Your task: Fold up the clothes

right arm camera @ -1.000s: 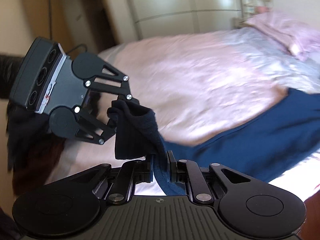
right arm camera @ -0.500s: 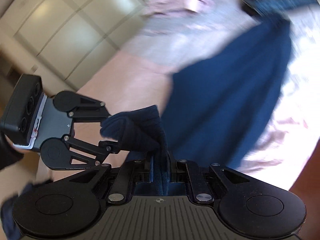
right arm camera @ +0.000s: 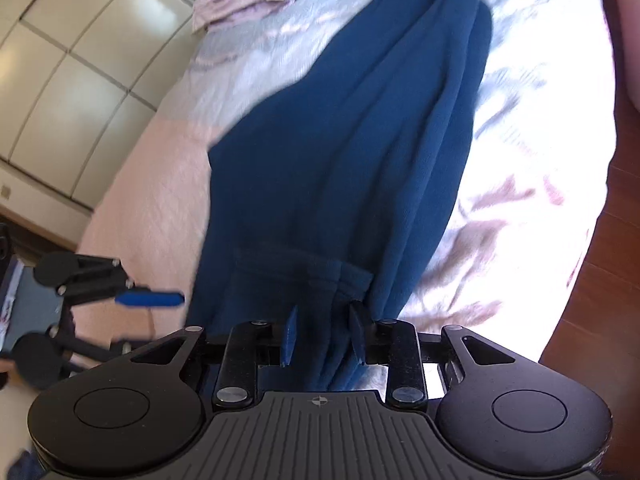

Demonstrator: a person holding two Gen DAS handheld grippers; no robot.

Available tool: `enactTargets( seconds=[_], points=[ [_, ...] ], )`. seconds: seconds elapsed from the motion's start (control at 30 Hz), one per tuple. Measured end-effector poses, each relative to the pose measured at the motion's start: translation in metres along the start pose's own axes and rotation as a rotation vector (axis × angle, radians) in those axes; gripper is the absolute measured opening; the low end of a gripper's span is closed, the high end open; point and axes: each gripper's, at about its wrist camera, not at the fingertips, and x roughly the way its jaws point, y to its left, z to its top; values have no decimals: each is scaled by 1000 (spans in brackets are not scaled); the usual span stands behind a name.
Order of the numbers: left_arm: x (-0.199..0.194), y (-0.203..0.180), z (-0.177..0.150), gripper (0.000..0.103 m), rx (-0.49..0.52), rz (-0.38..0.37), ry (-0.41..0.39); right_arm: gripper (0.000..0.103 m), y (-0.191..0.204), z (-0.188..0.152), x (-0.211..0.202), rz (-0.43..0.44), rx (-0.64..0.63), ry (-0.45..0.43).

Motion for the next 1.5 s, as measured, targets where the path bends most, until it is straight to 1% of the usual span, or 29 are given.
enactTargets(
  seconds=[0.03, 0.1, 0.13, 0.17, 0.2, 0.27, 0.3, 0.33, 0.4, 0.43, 0.47, 0.53, 0.6, 0.63, 0.7, 0.77, 0.83, 0.87, 0.93, 0.97, 1.0, 1.03, 1.1, 1.13, 1.17, 1.23, 1.33, 1.43, 1.5],
  points=[
    [3, -3, -7, 32, 17, 15, 3, 31, 0, -2, -1, -18, -10, -2],
    [-9, -1, -18, 35, 12, 41, -18, 32, 5, -5, -17, -75, -29, -38],
    [-16, 0, -23, 35, 13, 57, -27, 32, 12, -9, -31, -104, -48, -60],
    [-28, -2, -29, 32, 32, 87, -29, 32, 19, -14, -45, -123, -69, -78],
    [-39, -3, -35, 32, 54, 116, -33, 33, 27, -21, -59, -127, -91, -89],
    [-67, -8, -51, 34, 110, 162, -58, 39, 46, -43, -86, -121, -144, -94],
    [-79, -11, -58, 35, 138, 185, -72, 46, 57, -55, -98, -113, -177, -92],
    [-91, -17, -66, 39, 176, 206, -88, 56, 70, -70, -108, -96, -227, -81],
    [-114, -43, -84, 49, 288, 237, -131, 65, 98, -103, -125, -59, -361, -44],
    [-120, -61, -97, 55, 359, 246, -147, 65, 114, -122, -131, -41, -448, -21],
    [-121, -79, -109, 58, 448, 249, -157, 65, 129, -141, -137, -27, -540, 1],
    [-119, -114, -133, 61, 625, 253, -176, 65, 153, -178, -141, -27, -732, 35],
    [-100, -138, -147, 62, 774, 270, -185, 65, 168, -210, -137, -58, -906, 63],
    [-90, -149, -154, 62, 842, 290, -191, 65, 173, -222, -134, -75, -966, 63],
    [-64, -160, -157, 60, 930, 368, -220, 65, 178, -236, -129, -98, -1034, 39],
    [-47, -157, -151, 52, 935, 399, -195, 65, 183, -241, -122, -131, -1081, 5],
    [-30, -153, -145, 46, 934, 423, -171, 65, 193, -238, -102, -174, -1142, -15],
    [-28, -148, -142, 35, 908, 399, -165, 65, 196, -237, -90, -197, -1169, -13],
    [-30, -141, -140, 26, 863, 347, -152, 65, 199, -238, -62, -247, -1213, 29],
    [-32, -140, -140, 23, 857, 332, -157, 65, 200, -238, -49, -272, -1235, 49],
    [-36, -140, -140, 23, 852, 323, -161, 56, 198, -239, -41, -307, -1254, 65],
    [-39, -140, -138, 23, 844, 317, -172, 46, 191, -238, -45, -354, -1257, 64],
    [-42, -140, -136, 22, 824, 311, -174, 46, 172, -232, -68, -401, -1203, 51],
    [-42, -140, -134, 22, 813, 310, -169, 46, 163, -233, -81, -432, -1197, 56],
    [-40, -138, -134, 22, 802, 307, -162, 46, 154, -234, -90, -469, -1180, 79],
    [-44, -134, -135, 22, 781, 302, -164, 45, 137, -233, -103, -525, -1097, 133],
    [-55, -133, -131, 21, 735, 280, -174, 46, 137, -233, -130, -518, -1066, 84],
    [-60, -127, -118, 20, 699, 262, -174, 48, 171, -243, -137, -414, -1140, -42],
    [-67, -124, -110, 18, 663, 250, -178, 48, 189, -246, -131, -342, -1186, -97]
  ],
)
